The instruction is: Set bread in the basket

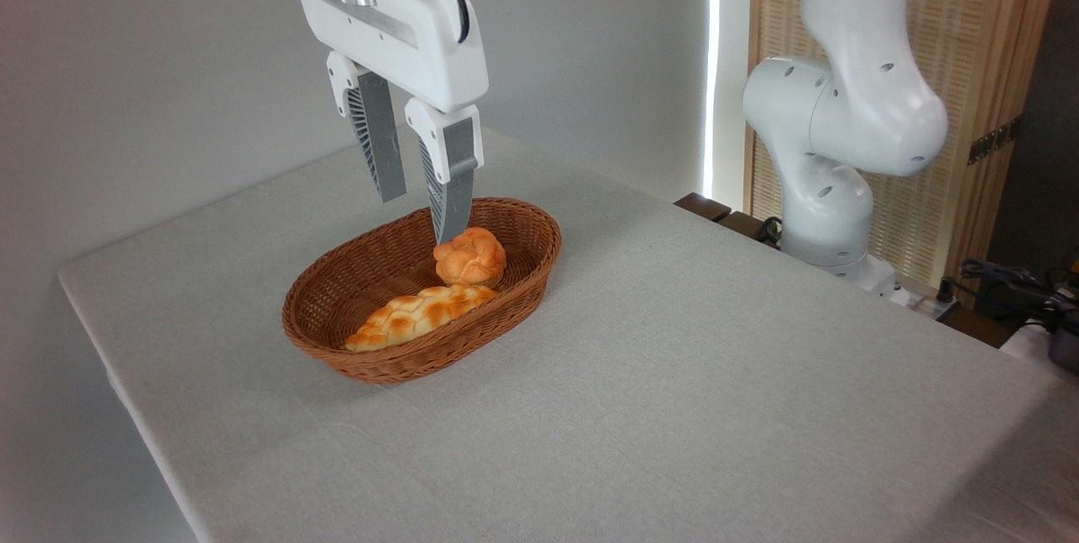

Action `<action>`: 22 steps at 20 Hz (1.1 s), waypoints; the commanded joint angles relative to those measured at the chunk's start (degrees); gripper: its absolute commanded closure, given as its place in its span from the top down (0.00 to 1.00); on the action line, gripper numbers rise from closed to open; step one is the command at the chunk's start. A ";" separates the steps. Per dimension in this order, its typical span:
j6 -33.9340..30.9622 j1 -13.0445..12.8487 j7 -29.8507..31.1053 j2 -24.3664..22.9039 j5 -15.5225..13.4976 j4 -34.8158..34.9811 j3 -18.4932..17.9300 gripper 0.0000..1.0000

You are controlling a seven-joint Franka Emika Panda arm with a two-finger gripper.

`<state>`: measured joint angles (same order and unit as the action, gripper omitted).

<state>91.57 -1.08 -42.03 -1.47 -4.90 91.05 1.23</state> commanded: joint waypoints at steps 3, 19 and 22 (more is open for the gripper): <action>-0.78 -2.35 0.37 0.24 1.47 -1.23 -2.02 1.00; -2.54 -2.44 -0.33 0.24 4.20 -0.61 -1.93 1.00; -5.17 -2.44 -0.33 0.24 4.20 -0.61 -1.84 1.00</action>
<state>89.78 -2.61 -42.04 -1.32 -1.39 90.89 0.25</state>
